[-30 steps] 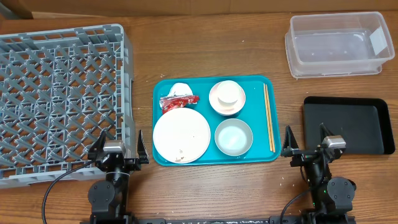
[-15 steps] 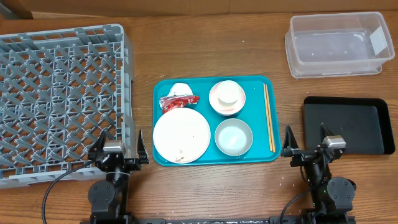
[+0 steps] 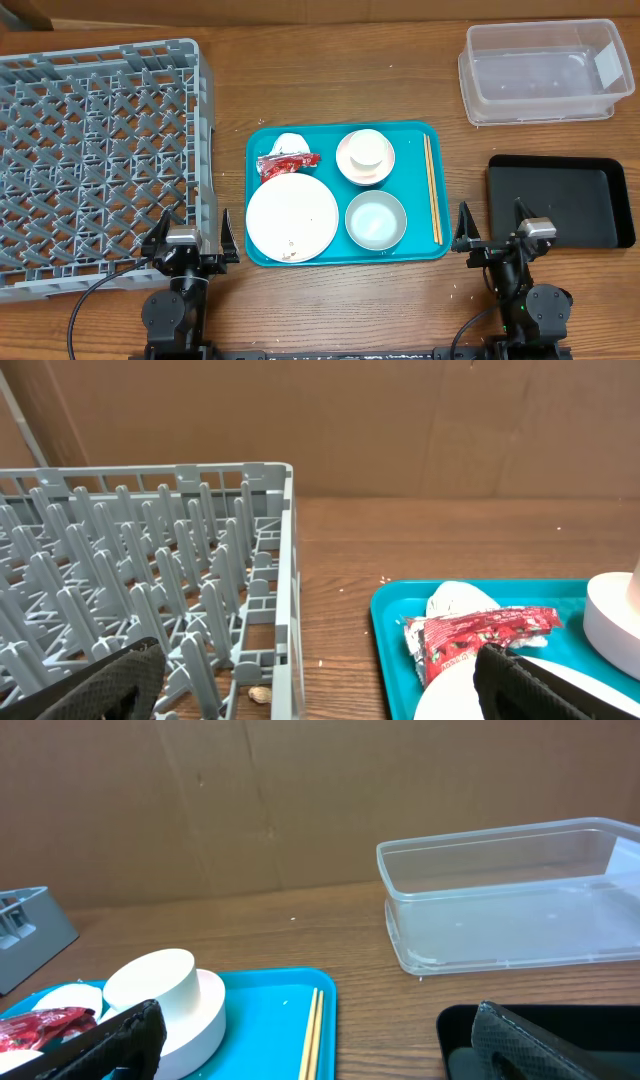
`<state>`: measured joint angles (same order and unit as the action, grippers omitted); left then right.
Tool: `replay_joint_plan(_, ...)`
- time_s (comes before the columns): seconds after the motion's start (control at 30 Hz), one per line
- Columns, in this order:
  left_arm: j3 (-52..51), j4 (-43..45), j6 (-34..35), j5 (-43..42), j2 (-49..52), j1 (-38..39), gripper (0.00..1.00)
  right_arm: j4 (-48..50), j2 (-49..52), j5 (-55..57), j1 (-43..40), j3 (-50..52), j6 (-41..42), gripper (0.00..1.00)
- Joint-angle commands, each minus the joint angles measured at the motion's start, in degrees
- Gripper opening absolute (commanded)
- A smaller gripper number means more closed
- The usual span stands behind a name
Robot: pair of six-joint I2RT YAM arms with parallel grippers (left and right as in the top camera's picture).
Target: Sort waste into correct bins and load items into the dishwasher
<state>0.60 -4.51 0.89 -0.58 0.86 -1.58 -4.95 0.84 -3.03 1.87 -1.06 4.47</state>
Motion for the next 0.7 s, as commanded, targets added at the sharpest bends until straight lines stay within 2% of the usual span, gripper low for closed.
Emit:
replay_joint_plan(0.0,-0.3,0.1,-0.9,0.6,-0.6,0.1,1.0,0.4,-0.6,-0.1,-0.2,0.6,0.2,1.0)
replay_joint_plan(0.4,-0.3,0.6,-1.8,0.7,-0.6,0.1,1.0,0.4,-0.6,-0.1,-0.2,0.6,0.2,1.0)
replay_joint_plan(0.5,-0.3,3.5,6.1,-8.5,-0.6,0.1,1.0,0.4,-0.6,-0.1,-0.2,0.6,0.2,1.0)
replay_joint_plan(0.57,-0.3,7.5,14.9,-20.3,-0.6,0.1,1.0,0.4,-0.6,-0.1,-0.2,0.6,0.2,1.0)
replay_joint_plan(0.67,-0.3,11.4,16.1,-22.1,-0.6,0.1,1.0,0.4,-0.6,-0.1,-0.2,0.6,0.2,1.0)
